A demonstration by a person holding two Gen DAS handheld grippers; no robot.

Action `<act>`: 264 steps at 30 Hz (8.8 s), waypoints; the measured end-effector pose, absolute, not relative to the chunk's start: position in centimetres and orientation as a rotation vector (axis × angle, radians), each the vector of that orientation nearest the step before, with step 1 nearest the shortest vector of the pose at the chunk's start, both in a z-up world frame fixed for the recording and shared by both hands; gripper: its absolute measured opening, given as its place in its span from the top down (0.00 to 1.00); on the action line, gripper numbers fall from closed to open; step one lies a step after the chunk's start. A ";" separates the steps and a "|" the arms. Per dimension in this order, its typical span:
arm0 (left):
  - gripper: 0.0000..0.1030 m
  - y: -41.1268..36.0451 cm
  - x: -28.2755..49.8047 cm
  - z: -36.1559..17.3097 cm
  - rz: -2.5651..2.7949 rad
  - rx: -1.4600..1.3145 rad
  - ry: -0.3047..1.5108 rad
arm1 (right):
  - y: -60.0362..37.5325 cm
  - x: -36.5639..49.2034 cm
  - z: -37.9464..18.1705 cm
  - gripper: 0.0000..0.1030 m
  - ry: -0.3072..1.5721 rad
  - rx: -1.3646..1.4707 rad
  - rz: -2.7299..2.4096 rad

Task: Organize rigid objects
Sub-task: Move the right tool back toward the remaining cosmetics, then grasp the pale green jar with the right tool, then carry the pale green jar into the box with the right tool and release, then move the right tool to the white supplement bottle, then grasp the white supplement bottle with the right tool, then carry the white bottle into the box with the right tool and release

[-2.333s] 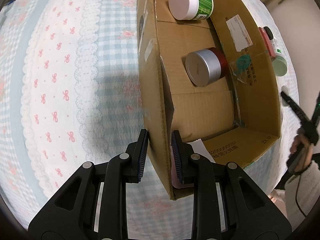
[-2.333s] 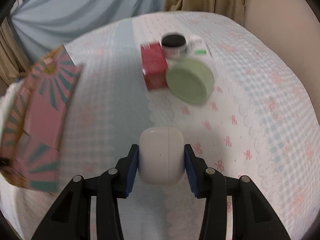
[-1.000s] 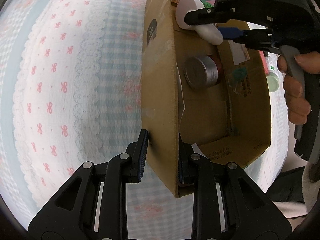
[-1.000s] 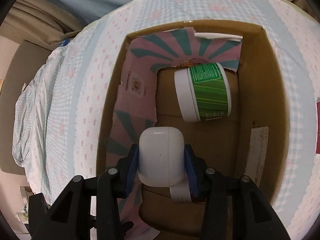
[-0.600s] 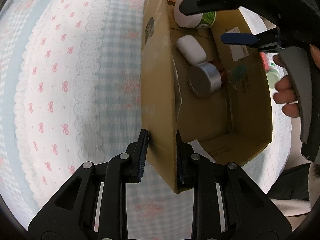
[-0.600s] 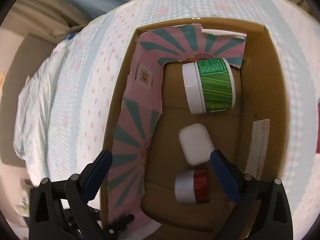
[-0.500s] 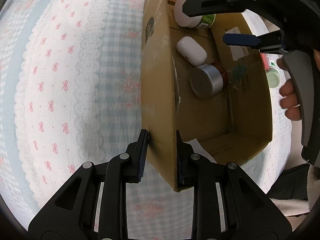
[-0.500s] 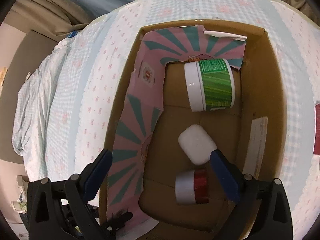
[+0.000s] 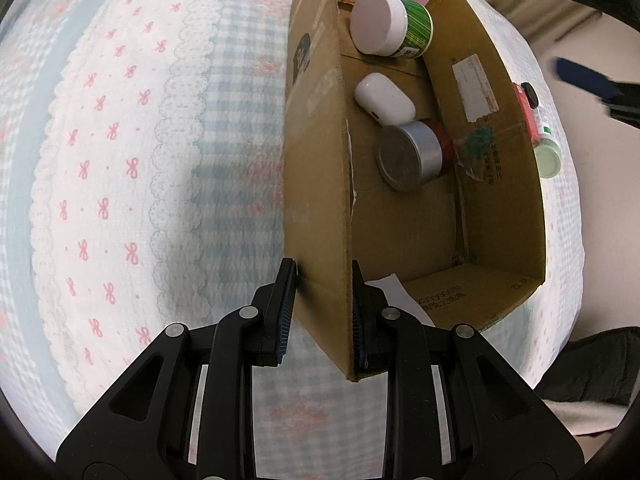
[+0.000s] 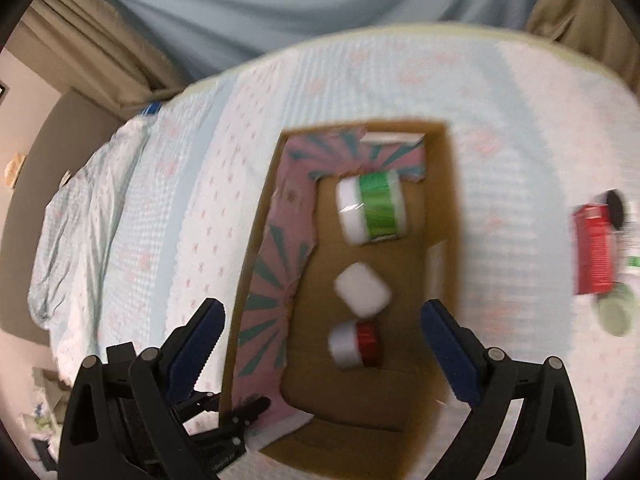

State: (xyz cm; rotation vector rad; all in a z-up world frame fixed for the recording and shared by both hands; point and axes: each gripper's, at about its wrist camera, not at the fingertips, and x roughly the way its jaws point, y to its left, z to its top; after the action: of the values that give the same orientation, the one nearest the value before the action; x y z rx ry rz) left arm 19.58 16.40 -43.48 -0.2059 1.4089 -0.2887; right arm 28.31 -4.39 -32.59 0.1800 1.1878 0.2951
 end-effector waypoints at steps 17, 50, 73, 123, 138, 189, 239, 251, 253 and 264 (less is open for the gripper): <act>0.79 15.7 19.4 -43.6 -0.286 -0.174 1.405 | -18.1 19.5 -22.9 0.05 1.009 0.240 -0.023; 0.79 15.1 19.6 -43.2 -0.273 -0.150 1.418 | -36.5 23.0 -39.2 0.05 1.065 0.731 -0.272; 0.79 14.3 19.7 -43.2 -0.246 -0.130 1.425 | -38.4 27.7 -47.2 0.36 1.129 0.944 -0.332; 0.79 14.8 19.3 -43.1 -0.245 -0.146 1.408 | -3.8 26.0 -38.7 0.36 1.411 0.456 0.306; 0.79 14.8 19.4 -43.0 -0.256 -0.139 1.409 | -4.3 25.1 -41.2 0.04 1.498 0.526 0.124; 0.79 15.3 19.3 -42.7 -0.294 -0.149 1.408 | -29.6 26.3 -29.2 0.00 1.117 0.424 -0.149; 0.79 15.0 20.2 -43.4 -0.320 -0.132 1.438 | -41.1 30.7 -42.5 0.55 1.148 0.593 -0.189; 0.79 16.5 20.2 -43.3 -0.343 -0.185 1.427 | -33.6 25.5 -29.3 0.55 1.019 0.646 -0.077; 0.79 16.7 20.1 -43.3 -0.345 -0.193 1.427 | -30.9 25.1 -28.2 0.55 1.013 0.694 -0.025; 0.79 17.7 20.0 -43.4 -0.361 -0.231 1.422 | -13.4 26.9 -31.0 0.55 1.190 0.654 0.260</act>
State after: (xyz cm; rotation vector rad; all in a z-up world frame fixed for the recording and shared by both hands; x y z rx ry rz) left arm 19.97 17.74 -43.36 -0.2306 1.4216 -0.3605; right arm 26.87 -13.39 -30.96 0.6535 1.1895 0.2602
